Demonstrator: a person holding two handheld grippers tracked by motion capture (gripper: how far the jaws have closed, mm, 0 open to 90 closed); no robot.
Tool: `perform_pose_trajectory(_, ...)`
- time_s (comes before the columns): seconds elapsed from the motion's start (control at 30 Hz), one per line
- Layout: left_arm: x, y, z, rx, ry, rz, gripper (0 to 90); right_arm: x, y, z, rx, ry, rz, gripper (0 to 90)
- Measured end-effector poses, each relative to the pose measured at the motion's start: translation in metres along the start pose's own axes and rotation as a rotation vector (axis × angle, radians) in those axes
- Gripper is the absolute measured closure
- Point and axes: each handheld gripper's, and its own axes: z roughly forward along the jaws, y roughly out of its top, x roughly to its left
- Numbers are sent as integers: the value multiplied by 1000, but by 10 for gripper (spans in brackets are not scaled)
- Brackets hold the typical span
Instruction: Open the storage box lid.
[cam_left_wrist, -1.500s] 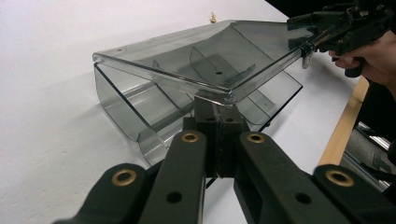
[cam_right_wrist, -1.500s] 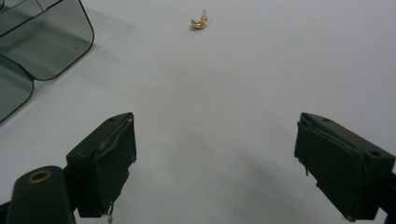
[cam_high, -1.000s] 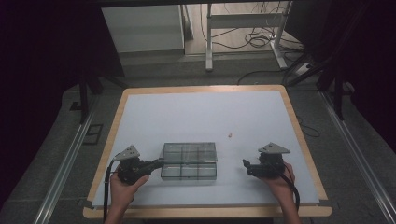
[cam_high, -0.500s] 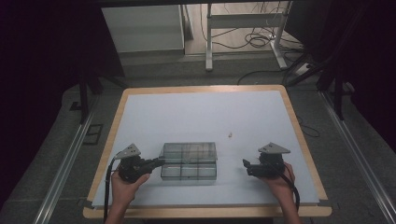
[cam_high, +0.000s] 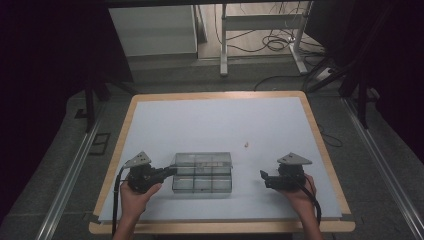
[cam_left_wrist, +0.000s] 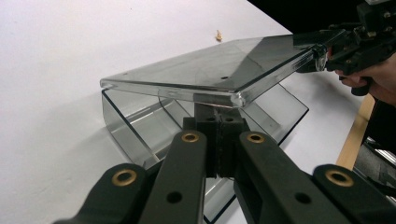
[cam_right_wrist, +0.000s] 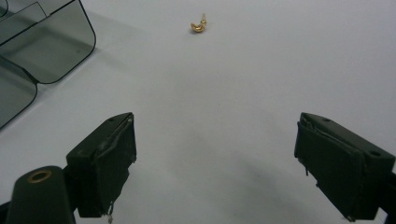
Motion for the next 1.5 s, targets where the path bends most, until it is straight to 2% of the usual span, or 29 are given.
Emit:
perform_pose_trajectory(0.53,2,14,7,-21,-5,0,900,0,0,1,5,0,-1,120)
perform_pose_trajectory(0.9,6,17,9,-40,-8,0,900,2,0,1,-5,6,-2,120)
perform_pose_trajectory(1.27,7,17,9,-44,-10,-3,900,7,4,-1,-55,47,3,138)
perform_pose_trajectory(1.5,7,17,11,-40,-8,-10,900,16,10,-1,-78,103,6,150)
